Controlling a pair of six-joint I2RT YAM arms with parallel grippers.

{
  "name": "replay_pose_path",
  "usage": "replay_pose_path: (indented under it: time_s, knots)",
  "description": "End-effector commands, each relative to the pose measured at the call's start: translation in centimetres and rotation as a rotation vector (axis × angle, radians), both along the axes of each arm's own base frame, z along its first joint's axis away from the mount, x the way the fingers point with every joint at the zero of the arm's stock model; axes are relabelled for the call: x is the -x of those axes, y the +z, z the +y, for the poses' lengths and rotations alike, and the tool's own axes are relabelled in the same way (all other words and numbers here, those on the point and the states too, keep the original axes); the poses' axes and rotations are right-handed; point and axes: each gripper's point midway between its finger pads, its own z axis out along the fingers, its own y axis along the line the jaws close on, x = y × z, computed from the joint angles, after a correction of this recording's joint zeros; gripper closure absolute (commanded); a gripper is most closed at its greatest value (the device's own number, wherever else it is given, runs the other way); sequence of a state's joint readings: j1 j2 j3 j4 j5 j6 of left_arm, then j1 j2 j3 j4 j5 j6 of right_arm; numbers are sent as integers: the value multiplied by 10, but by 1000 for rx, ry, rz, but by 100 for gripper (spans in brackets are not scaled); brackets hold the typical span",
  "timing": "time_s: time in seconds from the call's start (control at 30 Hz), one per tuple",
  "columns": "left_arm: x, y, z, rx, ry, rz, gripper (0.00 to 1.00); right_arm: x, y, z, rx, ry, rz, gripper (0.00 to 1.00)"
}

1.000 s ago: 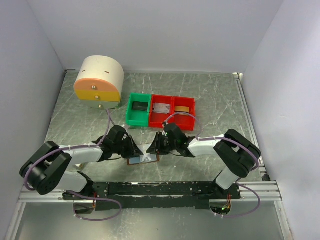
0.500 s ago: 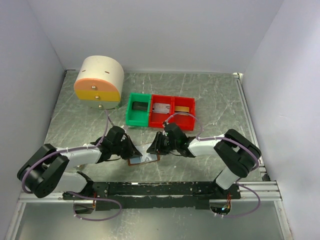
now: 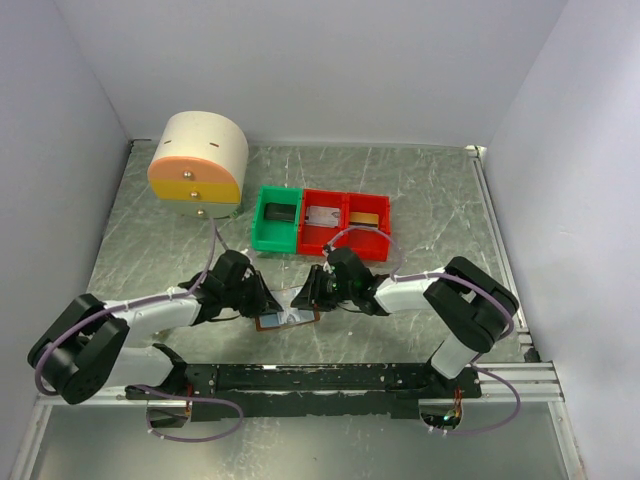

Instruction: Take the credit cards out of the card holder

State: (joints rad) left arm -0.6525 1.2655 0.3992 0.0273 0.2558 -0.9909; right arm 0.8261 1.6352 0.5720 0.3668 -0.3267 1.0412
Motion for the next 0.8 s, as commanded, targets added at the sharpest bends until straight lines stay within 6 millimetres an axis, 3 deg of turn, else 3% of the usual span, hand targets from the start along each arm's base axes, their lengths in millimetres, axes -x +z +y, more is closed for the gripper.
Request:
replay_pose_path:
  time_s: [0.0, 0.4, 0.77]
  knots:
    - [-5, 11, -15, 59, -42, -30, 69, 19, -40, -25, 148, -5, 86, 69]
    - [4, 8, -27, 192, -42, 7, 60, 22, -41, -29, 151, -9, 90, 69]
    - [0, 7, -15, 115, -5, -7, 79, 20, -39, -30, 156, -15, 81, 69]
